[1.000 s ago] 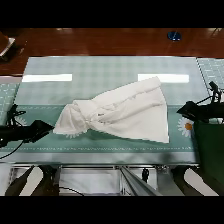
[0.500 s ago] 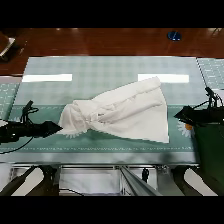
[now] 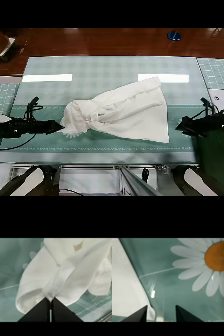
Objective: Fold the shirts.
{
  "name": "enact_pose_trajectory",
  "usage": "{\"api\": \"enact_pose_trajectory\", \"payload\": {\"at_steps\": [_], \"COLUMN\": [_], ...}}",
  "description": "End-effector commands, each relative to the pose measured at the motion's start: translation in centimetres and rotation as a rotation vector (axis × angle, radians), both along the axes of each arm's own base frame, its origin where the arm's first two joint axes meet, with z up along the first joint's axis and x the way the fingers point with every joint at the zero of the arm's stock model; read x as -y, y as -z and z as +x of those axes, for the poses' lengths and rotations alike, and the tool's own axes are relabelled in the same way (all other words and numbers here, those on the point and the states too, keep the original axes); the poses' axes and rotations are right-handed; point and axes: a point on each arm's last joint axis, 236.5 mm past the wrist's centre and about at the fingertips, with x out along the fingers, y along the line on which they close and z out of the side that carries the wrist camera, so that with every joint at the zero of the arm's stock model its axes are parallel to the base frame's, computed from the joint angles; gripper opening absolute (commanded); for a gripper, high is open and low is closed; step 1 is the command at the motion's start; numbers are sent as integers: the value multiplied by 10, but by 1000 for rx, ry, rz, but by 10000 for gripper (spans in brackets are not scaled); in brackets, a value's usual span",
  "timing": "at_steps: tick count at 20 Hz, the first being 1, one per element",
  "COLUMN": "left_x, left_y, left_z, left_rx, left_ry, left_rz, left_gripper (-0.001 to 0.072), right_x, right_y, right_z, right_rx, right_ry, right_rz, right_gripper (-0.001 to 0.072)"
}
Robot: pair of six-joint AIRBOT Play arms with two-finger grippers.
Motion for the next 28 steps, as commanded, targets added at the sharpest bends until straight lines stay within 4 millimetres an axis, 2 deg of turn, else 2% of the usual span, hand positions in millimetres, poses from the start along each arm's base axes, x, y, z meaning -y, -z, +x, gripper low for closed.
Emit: {"api": "enact_pose_trajectory", "payload": {"at_steps": [1, 4, 6, 10, 11, 13, 15, 16, 18, 20, 22, 23, 25, 27, 28], "left_x": [0, 0, 1, 2, 4, 10, 15, 17, 18, 11, 2, -2, -6, -5, -3], "left_y": [-1, -1, -2, -4, -6, -15, -38, -61, -134, -233, -332, -378, -457, -524, -549], "left_z": [1, 2, 3, 4, 7, 17, 38, 55, 98, 134, 147, 145, 130, 99, 81], "left_rx": [6, 8, -1, -4, 2, 25, 87, 145, 337, 595, 853, 975, 1179, 1358, 1435], "left_ry": [5, 1, -17, -26, -36, -73, -115, -133, -175, -216, -239, -242, -267, -284, -286], "left_rz": [3, 1, -9, -19, -32, -81, -145, -186, -278, -340, -326, -288, -226, -178, -142], "left_gripper": [20, 20, 20, 20, 21, 21, 20, 20, 20, 20, 20, 20, 20, 20, 20], "right_x": [-27, -45, -57, -80, -87, -106, -119, -120, -114, -102, -89, -83, -76, -75, -77], "right_y": [9, 19, 26, 35, 34, 21, -13, -40, -113, -212, -317, -368, -449, -511, -535], "right_z": [-18, -31, -30, -2, 6, 25, 54, 77, 130, 178, 203, 204, 189, 158, 139], "right_rx": [-49, -107, -127, -51, -18, 65, 164, 233, 431, 677, 915, 1025, 1193, 1335, 1401], "right_ry": [5, -78, -106, -89, -81, -135, -199, -223, -267, -289, -294, -293, -294, -291, -289], "right_rz": [100, 117, 135, 161, 173, 220, 275, 282, 236, 145, 29, -32, -134, -203, -222], "right_gripper": [407, 407, 407, 393, 327, 42, 25, 25, 25, 25, 25, 25, 25, 25, 25]}}
